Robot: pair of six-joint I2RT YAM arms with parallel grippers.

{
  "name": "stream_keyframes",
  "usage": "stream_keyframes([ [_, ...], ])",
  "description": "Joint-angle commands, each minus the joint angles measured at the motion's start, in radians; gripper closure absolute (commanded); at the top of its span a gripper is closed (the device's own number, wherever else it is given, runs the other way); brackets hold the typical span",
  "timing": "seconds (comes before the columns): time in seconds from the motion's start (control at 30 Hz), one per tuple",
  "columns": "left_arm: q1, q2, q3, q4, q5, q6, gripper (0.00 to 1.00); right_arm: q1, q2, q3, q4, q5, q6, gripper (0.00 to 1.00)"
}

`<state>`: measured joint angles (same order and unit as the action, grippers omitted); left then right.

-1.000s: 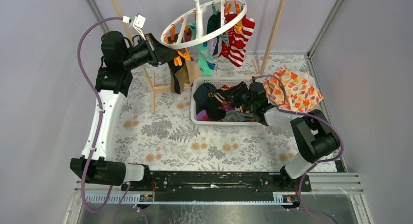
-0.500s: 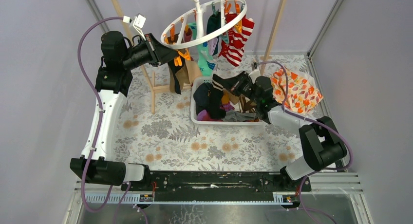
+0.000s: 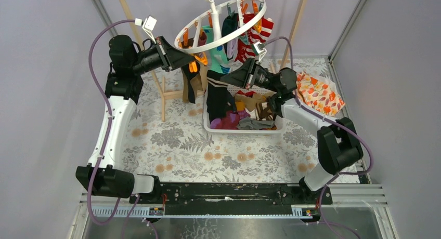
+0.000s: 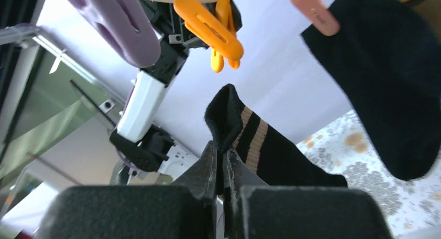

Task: Clip the socks to the hanger
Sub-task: Pick up the sock from the bin, then clamp the sock onto the hanger.

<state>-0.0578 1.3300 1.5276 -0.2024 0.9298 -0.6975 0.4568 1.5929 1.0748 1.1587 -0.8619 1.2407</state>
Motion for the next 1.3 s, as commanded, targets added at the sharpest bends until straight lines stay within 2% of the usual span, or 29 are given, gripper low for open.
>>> stream_keyframes([
  [0.0, -0.004, -0.037, -0.042, 0.176, 0.139, -0.103, 1.0, 0.066, 0.082, 0.102, 0.242, -0.135, 0.166, 1.0],
  [0.27, -0.003, -0.036, -0.062, 0.224, 0.182, -0.145, 1.0, 0.135, 0.221, 0.255, 0.35, -0.116, 0.28, 1.0],
  [0.63, -0.003, -0.033, -0.082, 0.287, 0.216, -0.201, 1.0, 0.145, 0.357, 0.42, 0.414, -0.108, 0.387, 1.0],
  [1.27, -0.002, -0.034, -0.083, 0.283, 0.215, -0.206, 1.0, 0.148, 0.347, 0.384, 0.354, -0.137, 0.331, 1.0],
])
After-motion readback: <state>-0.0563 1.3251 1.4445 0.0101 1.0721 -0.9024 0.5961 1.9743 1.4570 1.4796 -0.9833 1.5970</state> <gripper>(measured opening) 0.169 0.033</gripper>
